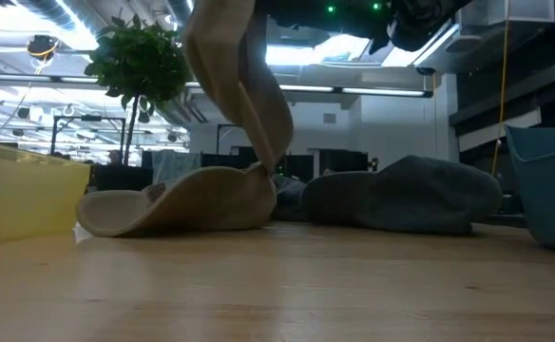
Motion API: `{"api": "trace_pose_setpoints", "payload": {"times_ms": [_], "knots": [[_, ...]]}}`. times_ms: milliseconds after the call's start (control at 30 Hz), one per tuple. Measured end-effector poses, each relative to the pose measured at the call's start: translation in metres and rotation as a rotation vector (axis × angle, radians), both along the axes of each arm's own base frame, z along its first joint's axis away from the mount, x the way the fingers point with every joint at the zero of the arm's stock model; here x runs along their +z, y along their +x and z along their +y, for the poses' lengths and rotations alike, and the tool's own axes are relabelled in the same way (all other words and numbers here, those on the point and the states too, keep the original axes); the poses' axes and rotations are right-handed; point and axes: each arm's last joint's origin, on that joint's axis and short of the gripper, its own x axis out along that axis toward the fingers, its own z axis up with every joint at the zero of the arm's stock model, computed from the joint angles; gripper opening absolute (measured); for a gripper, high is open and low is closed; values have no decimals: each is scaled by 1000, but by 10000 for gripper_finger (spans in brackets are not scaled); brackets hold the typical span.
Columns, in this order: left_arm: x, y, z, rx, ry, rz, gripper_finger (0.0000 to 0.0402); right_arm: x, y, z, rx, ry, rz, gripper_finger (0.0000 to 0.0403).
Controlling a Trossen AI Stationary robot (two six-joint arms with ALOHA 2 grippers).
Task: Pick & Place hat
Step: Put the middle brown cap into the blue bin
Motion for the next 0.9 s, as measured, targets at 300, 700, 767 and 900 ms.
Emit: {"api": "trace_pose_setpoints", "payload": {"times_ms": [300, 700, 767, 900], "knots": [[-8, 18, 2, 59, -78, 80, 21, 5, -2, 0, -26, -74, -49, 10], [-36, 76, 5, 126, -396, 311, 162, 6, -2, -1, -62, -166, -56, 10], [-40, 83, 8, 148, -426, 333, 193, 6, -2, -1, -66, -179, -50, 10], [-44, 89, 14, 192, -460, 337, 250, 5, -2, -1, -67, -183, -39, 10]]}}
